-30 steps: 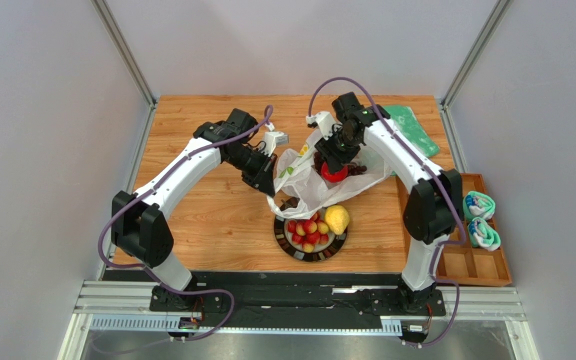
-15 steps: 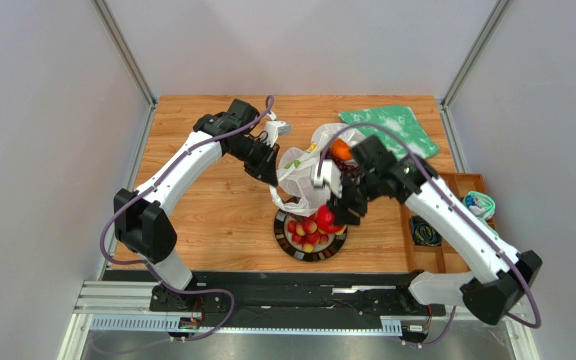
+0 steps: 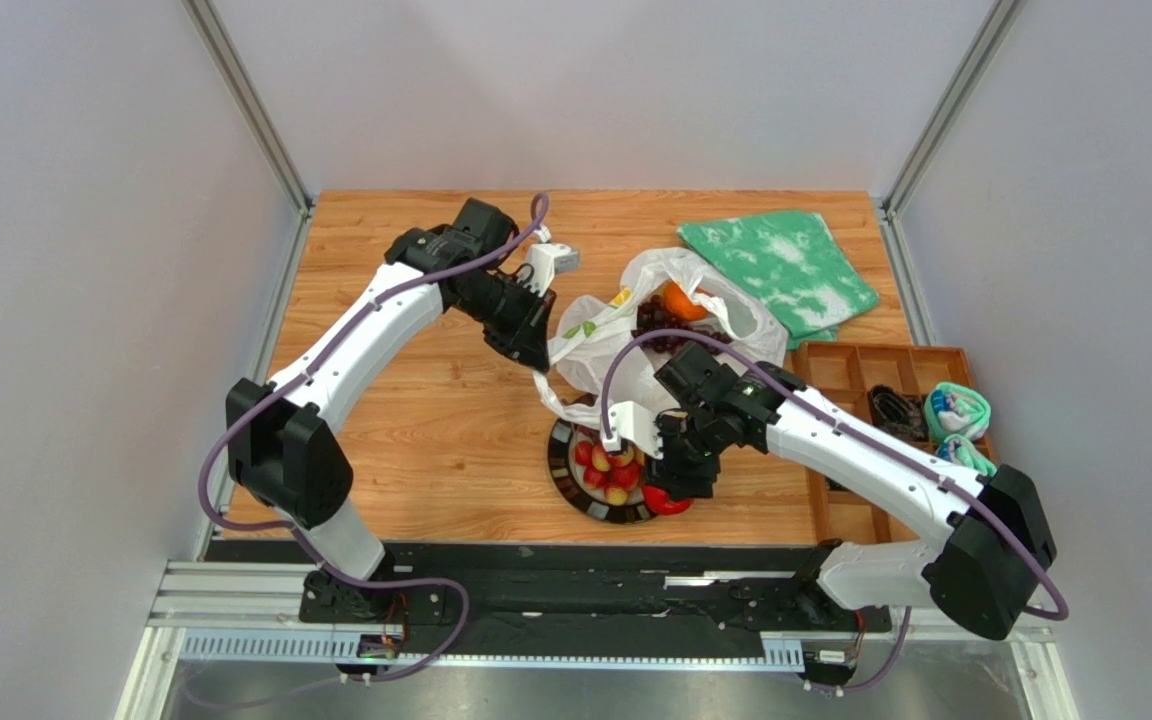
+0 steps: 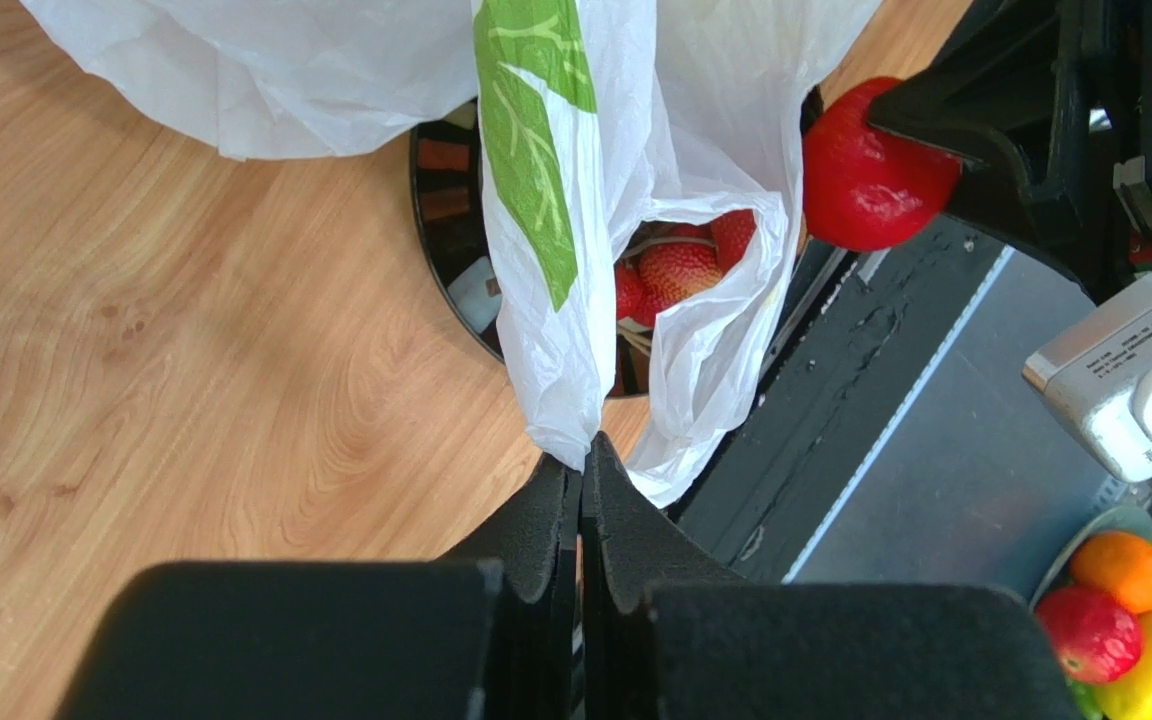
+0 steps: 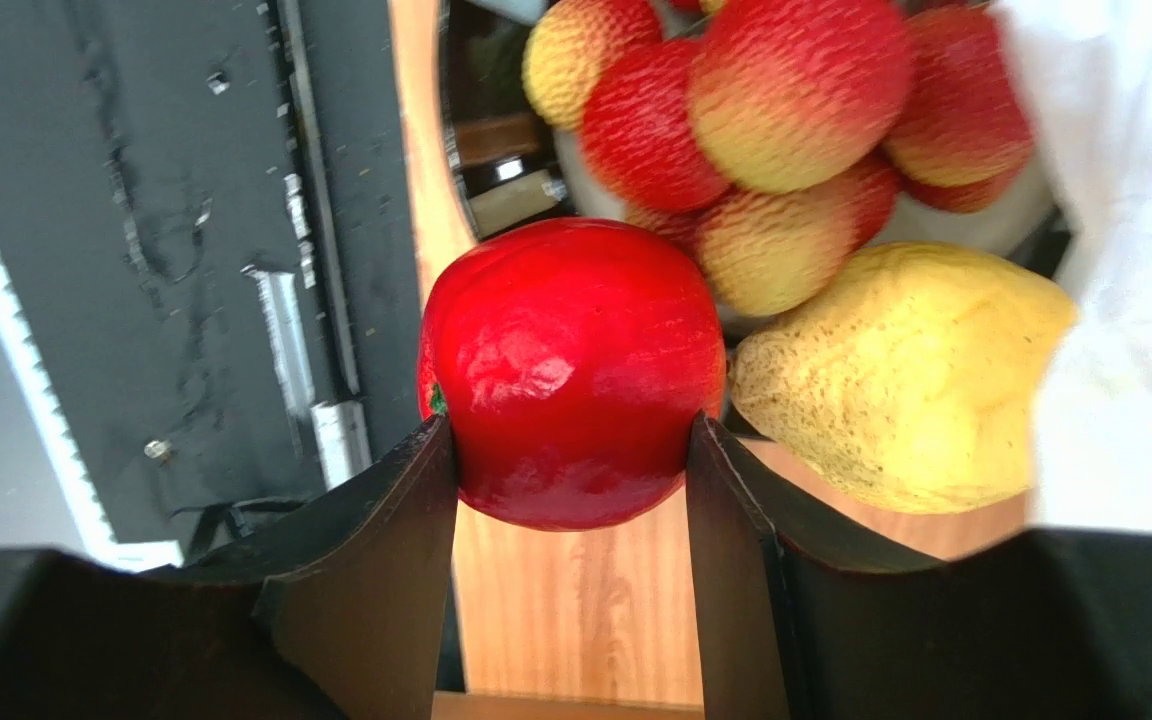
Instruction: Take the fake fruits out of the plastic bag
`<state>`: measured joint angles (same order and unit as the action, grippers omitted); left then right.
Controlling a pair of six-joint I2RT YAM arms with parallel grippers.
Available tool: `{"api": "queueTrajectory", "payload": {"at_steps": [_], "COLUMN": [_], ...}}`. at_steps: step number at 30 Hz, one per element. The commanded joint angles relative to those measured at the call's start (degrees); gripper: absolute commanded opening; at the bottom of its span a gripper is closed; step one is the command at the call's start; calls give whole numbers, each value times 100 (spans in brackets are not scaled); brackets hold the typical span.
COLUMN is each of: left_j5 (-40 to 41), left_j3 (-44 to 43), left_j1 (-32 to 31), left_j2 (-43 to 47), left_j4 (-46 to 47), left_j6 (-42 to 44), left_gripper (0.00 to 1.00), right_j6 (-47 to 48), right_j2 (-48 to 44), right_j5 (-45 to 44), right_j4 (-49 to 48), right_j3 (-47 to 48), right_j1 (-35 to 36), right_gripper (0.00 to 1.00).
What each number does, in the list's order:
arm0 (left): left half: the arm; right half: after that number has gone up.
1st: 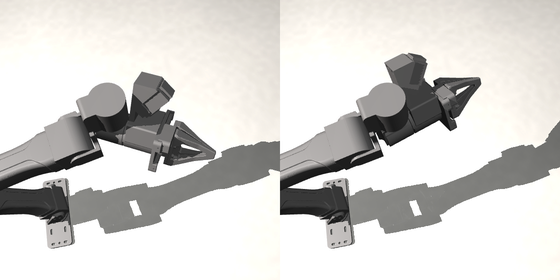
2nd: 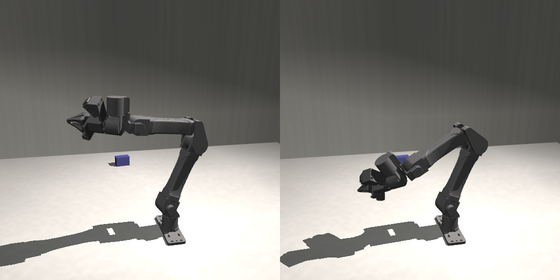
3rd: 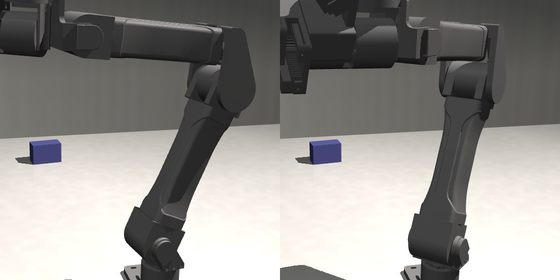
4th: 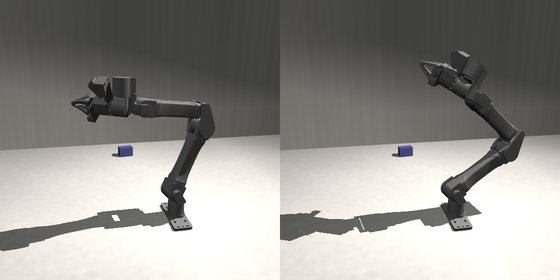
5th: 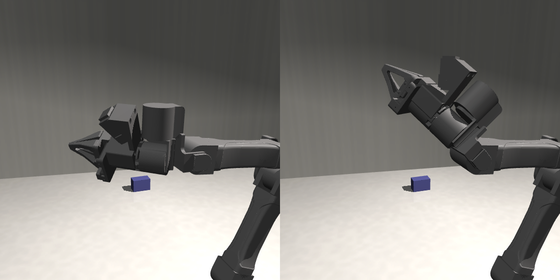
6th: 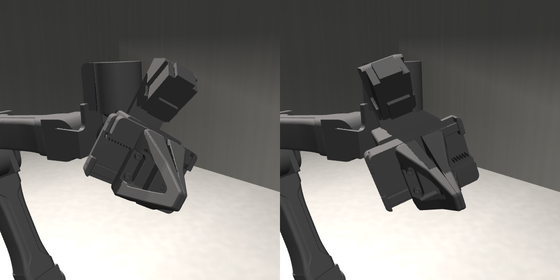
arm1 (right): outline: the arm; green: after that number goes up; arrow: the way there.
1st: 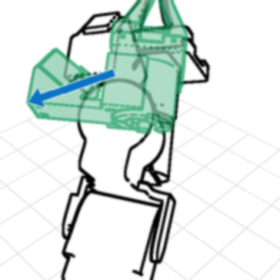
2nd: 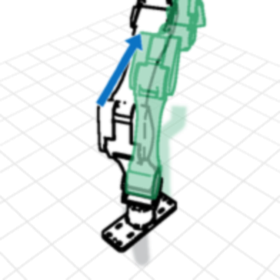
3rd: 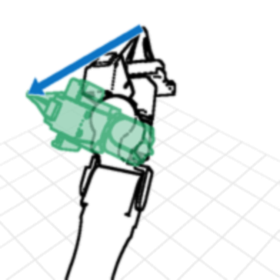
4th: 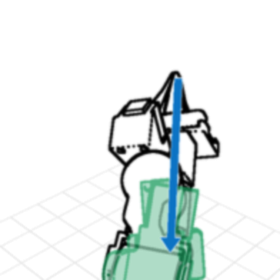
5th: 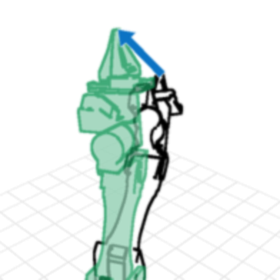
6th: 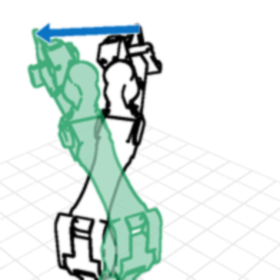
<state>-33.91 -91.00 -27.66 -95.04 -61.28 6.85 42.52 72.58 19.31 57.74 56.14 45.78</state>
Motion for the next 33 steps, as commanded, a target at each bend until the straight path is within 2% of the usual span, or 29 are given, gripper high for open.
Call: {"api": "queueTrajectory", "payload": {"at_steps": [1,5,8,13,14,15,18,19,23,26,29,30,33], "left_j5": [60,104,87,34,-1,-36,-80,-98,-159,-212,-247,-265,-256], "left_j3": [100,65,47,-49,-67,-76,-76,-76,-137,-198,-242,-243,-295], "left_j1": [-11,-11,-11,-11,-20,-11,-11,-11,-20,-20,-20,-20,-20], "left_j2": [381,425,408,320,303,285,258,258,267,258,311,320,364], "left_j4": [-16,-51,-42,-42,-42,-34,-16,-16,2,-7,-42,-60,-147], "left_j6": [185,229,238,220,211,220,185,185,159,141,132,141,228], "left_gripper": [0,0,0,0,0,0,0,0,0,0,0,0,0], "right_j6": [125,230,195,-59,-112,-252,-385,-577,-1140,-1290,-1011,-931,-807], "right_j2": [195,318,336,257,214,152,-50,-68,-121,28,501,686,1477], "right_j5": [-226,-217,-305,-463,-472,-533,-359,-306,-340,-831,-1026,-1017,-1165], "right_j4": [-588,-720,-834,-800,-721,-668,-168,165,335,-103,-517,-518,-553], "right_j3": [231,134,29,160,265,362,1020,1561,2627,2753,2709,2788,3059], "right_j1": [10,27,54,98,98,89,89,98,-95,-437,-929,-1157,-1649], "right_gripper": [33,36,44,73,89,100,100,100,99,91,82,76,73]}}
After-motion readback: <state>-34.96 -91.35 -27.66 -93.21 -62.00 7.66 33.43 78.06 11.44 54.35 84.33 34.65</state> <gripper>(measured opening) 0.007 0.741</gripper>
